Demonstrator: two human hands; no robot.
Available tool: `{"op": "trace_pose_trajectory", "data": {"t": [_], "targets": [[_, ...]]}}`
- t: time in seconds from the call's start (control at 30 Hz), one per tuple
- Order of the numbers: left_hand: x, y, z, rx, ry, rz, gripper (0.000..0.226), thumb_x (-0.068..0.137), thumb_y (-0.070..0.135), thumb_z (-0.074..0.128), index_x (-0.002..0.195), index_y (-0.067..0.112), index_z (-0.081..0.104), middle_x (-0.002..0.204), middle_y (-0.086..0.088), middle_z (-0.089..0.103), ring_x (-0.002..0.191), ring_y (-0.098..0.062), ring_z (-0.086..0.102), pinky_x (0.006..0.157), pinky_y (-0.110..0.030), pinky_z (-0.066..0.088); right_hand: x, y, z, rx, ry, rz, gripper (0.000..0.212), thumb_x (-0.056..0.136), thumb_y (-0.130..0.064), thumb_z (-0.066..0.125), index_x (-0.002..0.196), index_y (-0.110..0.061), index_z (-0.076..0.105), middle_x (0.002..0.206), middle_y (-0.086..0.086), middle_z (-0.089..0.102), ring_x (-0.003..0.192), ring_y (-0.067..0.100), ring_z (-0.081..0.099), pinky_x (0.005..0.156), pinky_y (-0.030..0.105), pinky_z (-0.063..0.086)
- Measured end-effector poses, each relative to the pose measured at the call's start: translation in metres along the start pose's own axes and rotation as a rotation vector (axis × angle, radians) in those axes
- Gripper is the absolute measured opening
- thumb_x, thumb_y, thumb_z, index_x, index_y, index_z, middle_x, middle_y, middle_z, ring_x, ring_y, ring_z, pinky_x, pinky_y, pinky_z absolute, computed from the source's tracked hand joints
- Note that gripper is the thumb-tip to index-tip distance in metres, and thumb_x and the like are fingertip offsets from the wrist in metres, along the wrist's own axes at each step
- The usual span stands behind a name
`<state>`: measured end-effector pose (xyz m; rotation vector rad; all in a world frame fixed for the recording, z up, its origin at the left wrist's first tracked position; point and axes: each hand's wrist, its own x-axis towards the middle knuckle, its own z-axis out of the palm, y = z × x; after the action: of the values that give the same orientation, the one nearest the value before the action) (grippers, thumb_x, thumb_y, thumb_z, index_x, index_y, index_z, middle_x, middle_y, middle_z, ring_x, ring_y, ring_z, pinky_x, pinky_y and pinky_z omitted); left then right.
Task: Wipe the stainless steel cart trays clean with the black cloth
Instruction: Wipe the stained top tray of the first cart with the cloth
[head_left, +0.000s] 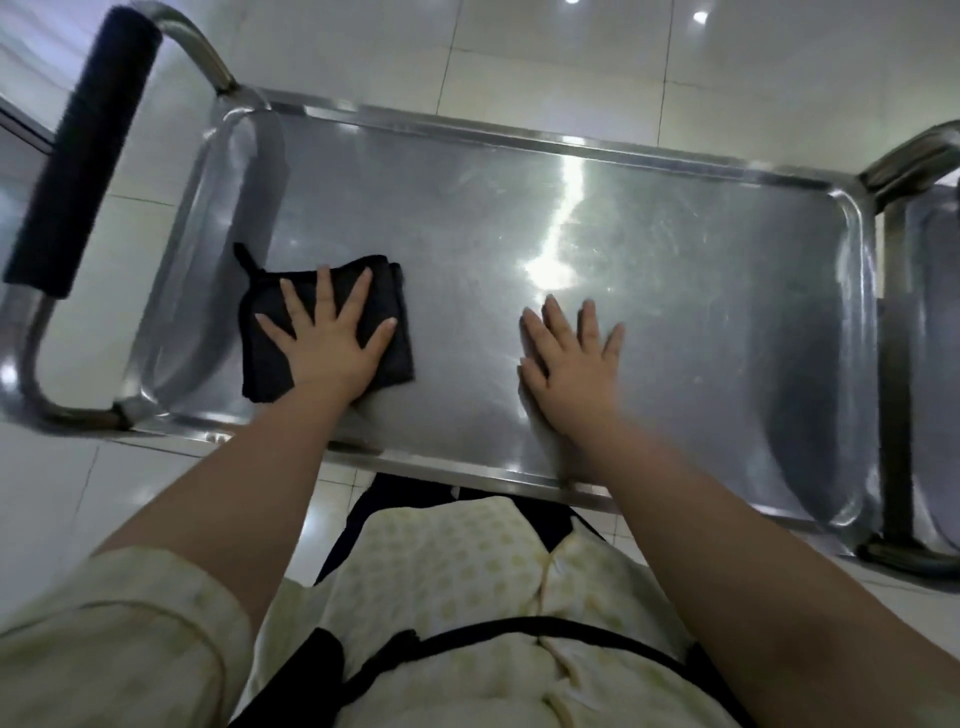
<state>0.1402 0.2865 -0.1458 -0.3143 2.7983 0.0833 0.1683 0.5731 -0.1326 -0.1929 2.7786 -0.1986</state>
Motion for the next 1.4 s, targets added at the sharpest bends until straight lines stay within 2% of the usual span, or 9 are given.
{"op": "trace_pose_trajectory", "data": {"t": [0.13, 0.3, 0.43, 0.63, 0.77, 1.0, 1.1, 1.33, 1.4], "targets": [[-0.001, -0.002, 0.000, -0.043, 0.004, 0.028, 0.070, 0.089, 0.077, 0.017, 0.150, 0.053, -0.008, 0.165, 0.002, -0.013, 0.147, -0.040, -0.017, 0.110, -0.072, -0.008, 0.028, -0.046, 0.000, -0.025, -0.025, -0.099, 0.057, 0.103, -0.045, 0.028, 0.156, -0.036, 0.010, 0.165, -0.006, 0.001, 0.150, 0.031, -0.013, 0.114, 0.062, -0.014], [0.001, -0.013, -0.002, -0.053, -0.010, 0.082, 0.070, 0.089, 0.077, 0.016, 0.149, 0.054, -0.011, 0.164, 0.003, -0.014, 0.147, -0.040, -0.020, 0.109, -0.072, -0.012, 0.075, -0.099, -0.016, 0.009, 0.008, -0.072, 0.055, 0.105, -0.043, 0.022, 0.156, -0.034, 0.006, 0.165, -0.005, -0.004, 0.150, 0.028, -0.014, 0.117, 0.058, -0.012], [0.008, -0.057, -0.002, -0.022, 0.011, 0.192, 0.069, 0.086, 0.080, 0.013, 0.146, 0.059, -0.012, 0.165, 0.006, -0.010, 0.148, -0.038, -0.018, 0.109, -0.071, -0.013, 0.111, -0.143, -0.028, 0.048, -0.006, -0.056, 0.056, 0.105, -0.043, 0.020, 0.157, -0.033, 0.003, 0.165, -0.004, -0.007, 0.150, 0.028, -0.016, 0.118, 0.055, -0.011], [0.052, -0.122, -0.022, -0.007, -0.003, 0.198, 0.068, 0.086, 0.079, 0.018, 0.147, 0.060, -0.007, 0.164, 0.008, -0.014, 0.147, -0.035, -0.022, 0.110, -0.070, -0.013, 0.139, -0.188, -0.004, 0.028, -0.045, -0.019, 0.056, 0.104, -0.045, 0.019, 0.157, -0.034, 0.003, 0.165, -0.004, -0.006, 0.150, 0.030, -0.013, 0.117, 0.059, -0.009], [0.067, -0.130, -0.029, 0.035, -0.004, 0.257, 0.069, 0.087, 0.078, 0.018, 0.146, 0.059, -0.012, 0.163, 0.006, -0.019, 0.146, -0.038, -0.024, 0.109, -0.072, -0.014, 0.140, -0.196, 0.012, -0.010, 0.055, 0.035, 0.059, 0.099, -0.048, 0.014, 0.156, -0.036, 0.008, 0.165, -0.003, 0.005, 0.151, 0.030, -0.003, 0.117, 0.059, -0.004], [0.124, -0.128, -0.044, 0.089, 0.010, 0.361, 0.071, 0.086, 0.080, 0.015, 0.147, 0.057, -0.012, 0.164, 0.003, -0.018, 0.146, -0.041, -0.020, 0.108, -0.073, -0.009, 0.149, -0.200, 0.017, -0.043, 0.102, 0.053, 0.059, 0.100, -0.047, 0.014, 0.157, -0.034, 0.006, 0.165, -0.002, 0.003, 0.151, 0.030, -0.005, 0.118, 0.059, -0.002], [0.160, -0.115, -0.056, 0.089, 0.016, 0.352, 0.071, 0.086, 0.081, 0.014, 0.148, 0.056, -0.010, 0.164, 0.001, -0.018, 0.147, -0.040, -0.020, 0.108, -0.072, -0.011, 0.152, -0.202, 0.019, -0.037, 0.115, 0.053, 0.058, 0.101, -0.047, 0.015, 0.157, -0.034, 0.006, 0.165, -0.003, 0.003, 0.151, 0.030, -0.006, 0.118, 0.059, -0.001], [0.237, -0.076, -0.085, 0.088, 0.008, 0.301, 0.071, 0.086, 0.081, 0.010, 0.148, 0.055, -0.011, 0.163, -0.001, -0.020, 0.146, -0.042, -0.020, 0.107, -0.074, -0.012, 0.155, -0.200, 0.023, -0.093, 0.096, 0.052, 0.058, 0.102, -0.049, 0.010, 0.156, -0.035, -0.006, 0.162, -0.004, -0.015, 0.150, 0.029, -0.014, 0.118, 0.059, -0.003], [0.241, -0.076, -0.085, 0.086, 0.004, 0.311, 0.070, 0.087, 0.080, 0.009, 0.148, 0.055, -0.012, 0.163, -0.001, -0.021, 0.146, -0.042, -0.020, 0.107, -0.074, -0.012, 0.155, -0.201, 0.022, -0.091, 0.099, 0.057, 0.058, 0.102, -0.049, 0.010, 0.156, -0.036, -0.006, 0.163, -0.004, -0.012, 0.150, 0.028, -0.015, 0.118, 0.058, -0.004]]}}
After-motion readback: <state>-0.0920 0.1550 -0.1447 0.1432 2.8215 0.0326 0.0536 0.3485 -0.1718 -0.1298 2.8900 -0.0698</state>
